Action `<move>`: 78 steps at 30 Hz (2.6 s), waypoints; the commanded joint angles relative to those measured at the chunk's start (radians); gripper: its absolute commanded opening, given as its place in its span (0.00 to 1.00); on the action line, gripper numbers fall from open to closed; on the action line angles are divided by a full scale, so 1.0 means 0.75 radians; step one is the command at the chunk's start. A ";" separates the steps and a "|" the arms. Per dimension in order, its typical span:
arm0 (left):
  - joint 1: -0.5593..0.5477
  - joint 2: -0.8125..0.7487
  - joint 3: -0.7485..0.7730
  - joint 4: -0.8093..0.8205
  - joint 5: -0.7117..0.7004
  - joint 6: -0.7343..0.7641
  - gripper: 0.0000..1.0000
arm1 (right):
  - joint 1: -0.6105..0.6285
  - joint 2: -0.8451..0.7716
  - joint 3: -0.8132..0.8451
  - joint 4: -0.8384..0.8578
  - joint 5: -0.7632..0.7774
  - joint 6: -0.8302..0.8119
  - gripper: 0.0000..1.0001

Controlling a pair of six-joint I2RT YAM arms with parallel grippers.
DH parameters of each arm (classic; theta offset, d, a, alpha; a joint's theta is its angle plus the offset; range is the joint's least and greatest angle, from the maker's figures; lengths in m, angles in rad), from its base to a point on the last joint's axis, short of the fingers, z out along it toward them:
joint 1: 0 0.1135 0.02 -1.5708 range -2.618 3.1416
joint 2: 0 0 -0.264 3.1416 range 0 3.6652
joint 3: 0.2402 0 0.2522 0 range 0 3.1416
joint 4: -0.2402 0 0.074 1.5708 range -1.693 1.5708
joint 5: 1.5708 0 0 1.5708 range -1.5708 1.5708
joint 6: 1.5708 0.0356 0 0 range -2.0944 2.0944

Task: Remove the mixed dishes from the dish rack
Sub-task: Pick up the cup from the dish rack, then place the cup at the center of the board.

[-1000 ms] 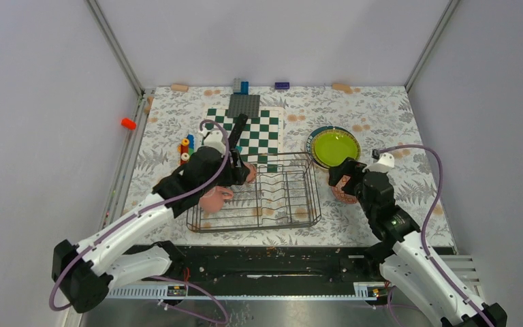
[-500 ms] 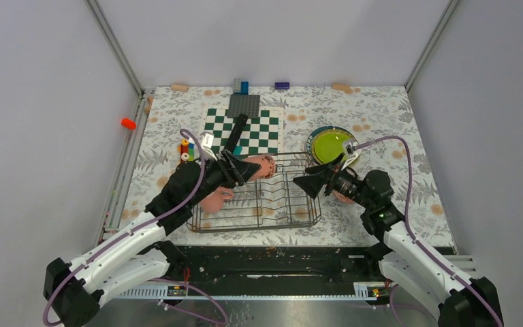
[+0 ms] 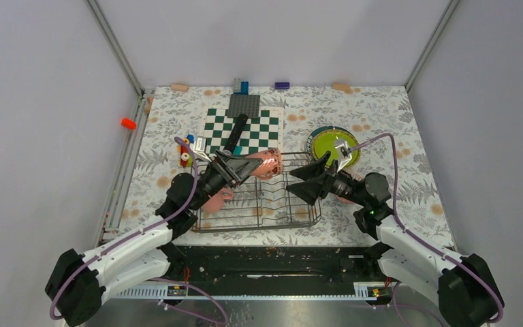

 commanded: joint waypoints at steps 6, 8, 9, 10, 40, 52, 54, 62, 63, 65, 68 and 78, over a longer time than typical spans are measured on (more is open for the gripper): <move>0.002 0.062 -0.008 0.354 0.082 -0.212 0.00 | 0.032 -0.038 0.068 0.193 -0.027 -0.007 0.84; 0.002 0.073 -0.011 0.384 0.095 -0.219 0.00 | 0.043 -0.026 0.100 0.179 -0.038 -0.008 0.83; 0.002 0.075 -0.014 0.394 0.098 -0.227 0.00 | 0.049 -0.012 0.113 0.184 -0.042 -0.003 0.82; 0.000 0.077 -0.017 0.402 0.098 -0.230 0.00 | 0.054 0.003 0.126 0.189 -0.045 0.005 0.80; -0.018 -0.015 0.118 -0.342 -0.115 0.128 0.99 | 0.167 -0.357 0.234 -0.751 0.513 -0.193 0.00; -0.019 -0.167 0.255 -0.871 -0.544 0.442 0.99 | 0.167 -0.456 0.512 -1.842 1.331 -0.147 0.00; -0.017 -0.172 0.278 -0.940 -0.627 0.483 0.99 | 0.165 -0.413 0.556 -1.962 1.427 -0.115 0.00; -0.015 -0.178 0.306 -1.080 -0.807 0.586 0.99 | 0.166 -0.266 0.686 -2.180 1.467 -0.063 0.00; -0.015 -0.177 0.305 -1.082 -0.815 0.600 0.99 | 0.167 -0.251 0.704 -2.216 1.478 -0.054 0.00; -0.015 -0.171 0.313 -1.097 -0.826 0.628 0.99 | 0.167 -0.228 0.728 -2.298 1.502 -0.035 0.00; -0.015 -0.148 0.333 -1.130 -0.839 0.676 0.99 | 0.165 -0.215 0.721 -2.482 1.583 0.026 0.00; -0.013 -0.065 0.375 -1.129 -0.743 0.766 0.99 | 0.164 -0.292 0.623 -2.716 1.793 0.225 0.00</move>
